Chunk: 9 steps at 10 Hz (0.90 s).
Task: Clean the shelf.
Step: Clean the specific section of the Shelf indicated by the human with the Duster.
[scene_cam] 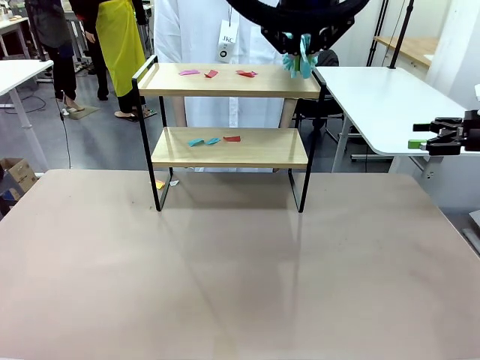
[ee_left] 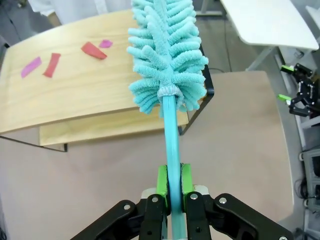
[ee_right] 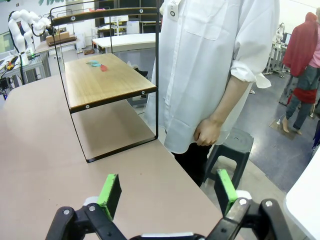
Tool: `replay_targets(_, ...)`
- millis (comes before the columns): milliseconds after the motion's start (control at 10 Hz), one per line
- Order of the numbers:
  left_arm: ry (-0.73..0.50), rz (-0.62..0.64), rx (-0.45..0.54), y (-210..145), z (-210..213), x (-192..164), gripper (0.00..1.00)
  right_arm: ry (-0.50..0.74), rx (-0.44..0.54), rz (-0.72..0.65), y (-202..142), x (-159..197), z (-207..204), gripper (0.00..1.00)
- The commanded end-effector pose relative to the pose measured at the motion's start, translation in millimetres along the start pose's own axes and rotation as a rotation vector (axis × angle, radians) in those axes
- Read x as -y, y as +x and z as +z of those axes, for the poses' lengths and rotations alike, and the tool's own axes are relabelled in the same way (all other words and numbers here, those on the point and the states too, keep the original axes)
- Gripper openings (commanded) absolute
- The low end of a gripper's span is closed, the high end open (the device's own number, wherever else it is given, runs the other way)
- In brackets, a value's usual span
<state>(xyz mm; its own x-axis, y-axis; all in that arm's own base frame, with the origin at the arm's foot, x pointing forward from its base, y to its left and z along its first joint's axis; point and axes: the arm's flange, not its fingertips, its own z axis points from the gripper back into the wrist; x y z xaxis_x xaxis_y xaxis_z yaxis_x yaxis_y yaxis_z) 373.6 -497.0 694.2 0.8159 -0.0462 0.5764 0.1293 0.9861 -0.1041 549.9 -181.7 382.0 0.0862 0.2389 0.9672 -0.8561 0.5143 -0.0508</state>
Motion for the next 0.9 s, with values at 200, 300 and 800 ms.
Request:
replay_targets(200, -0.013, 0.053, -0.058, -4, -12, -4, 0.13, -0.001, -0.009, -0.001, 4, 0, 0, 1.0)
replay_targets(300, -0.013, 0.055, -0.073, -4, -16, -4, 0.13, -0.001, -0.009, -0.001, 4, 0, 0, 1.0)
replay_targets(800, -0.009, 0.044, -0.086, -1, -25, -5, 0.13, -0.001, -0.009, -0.001, 4, 0, 0, 1.0)
